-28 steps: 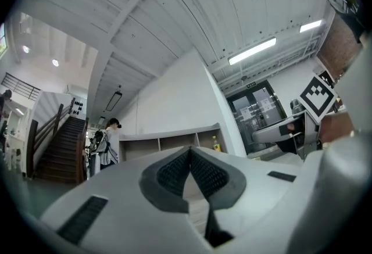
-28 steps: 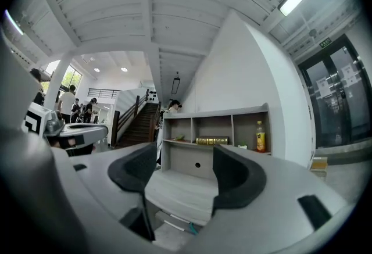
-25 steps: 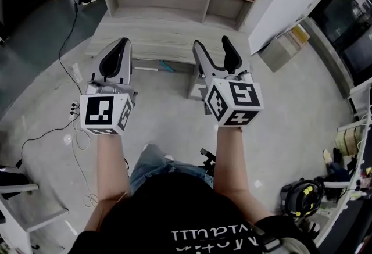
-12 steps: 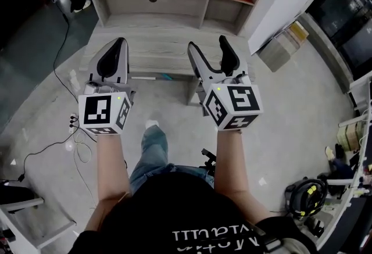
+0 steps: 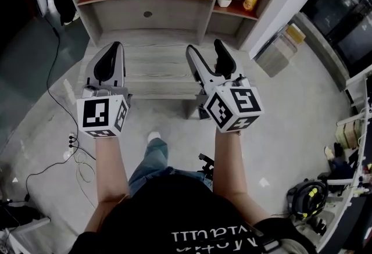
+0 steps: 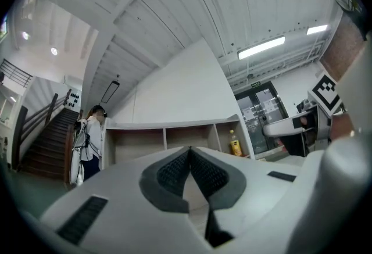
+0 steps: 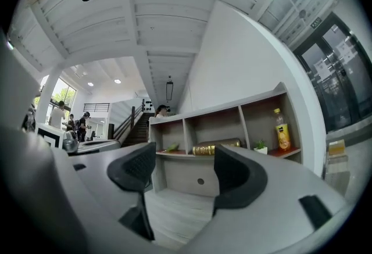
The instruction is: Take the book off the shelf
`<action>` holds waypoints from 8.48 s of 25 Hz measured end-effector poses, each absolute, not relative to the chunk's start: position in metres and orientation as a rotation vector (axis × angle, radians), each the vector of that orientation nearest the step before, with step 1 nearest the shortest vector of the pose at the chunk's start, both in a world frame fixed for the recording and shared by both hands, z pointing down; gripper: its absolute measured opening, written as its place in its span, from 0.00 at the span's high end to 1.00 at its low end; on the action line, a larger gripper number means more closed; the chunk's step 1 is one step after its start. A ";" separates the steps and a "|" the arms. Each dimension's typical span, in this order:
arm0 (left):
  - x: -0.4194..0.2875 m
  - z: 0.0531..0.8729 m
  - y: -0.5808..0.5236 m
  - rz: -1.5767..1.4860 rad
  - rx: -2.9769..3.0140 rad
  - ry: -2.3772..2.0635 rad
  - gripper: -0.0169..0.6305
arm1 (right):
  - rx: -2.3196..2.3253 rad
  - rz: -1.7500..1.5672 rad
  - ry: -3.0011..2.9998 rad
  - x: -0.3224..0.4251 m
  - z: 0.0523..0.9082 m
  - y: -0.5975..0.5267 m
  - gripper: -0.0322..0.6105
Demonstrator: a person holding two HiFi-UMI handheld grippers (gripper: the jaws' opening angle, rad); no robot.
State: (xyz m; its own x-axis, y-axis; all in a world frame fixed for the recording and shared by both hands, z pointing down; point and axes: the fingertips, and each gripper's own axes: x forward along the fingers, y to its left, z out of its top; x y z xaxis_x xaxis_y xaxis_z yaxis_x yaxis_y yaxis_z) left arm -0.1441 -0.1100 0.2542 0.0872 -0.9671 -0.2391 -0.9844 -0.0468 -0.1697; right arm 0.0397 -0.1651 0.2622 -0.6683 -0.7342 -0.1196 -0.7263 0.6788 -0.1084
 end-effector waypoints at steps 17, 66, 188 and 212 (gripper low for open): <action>-0.220 0.245 -0.294 0.066 -2.216 1.799 0.96 | -1.246 -0.371 2.588 -0.040 0.271 -0.338 0.44; -0.232 0.251 -0.392 -0.135 -2.063 1.866 0.96 | -0.804 -1.307 1.953 -0.061 0.331 -0.515 0.44; -0.149 0.267 -0.325 0.118 -2.384 1.635 0.96 | -1.571 -0.520 2.432 0.016 0.314 -0.355 0.58; -0.135 0.255 -0.323 0.077 -2.350 1.602 0.96 | -1.733 0.196 2.567 0.019 0.273 -0.338 0.58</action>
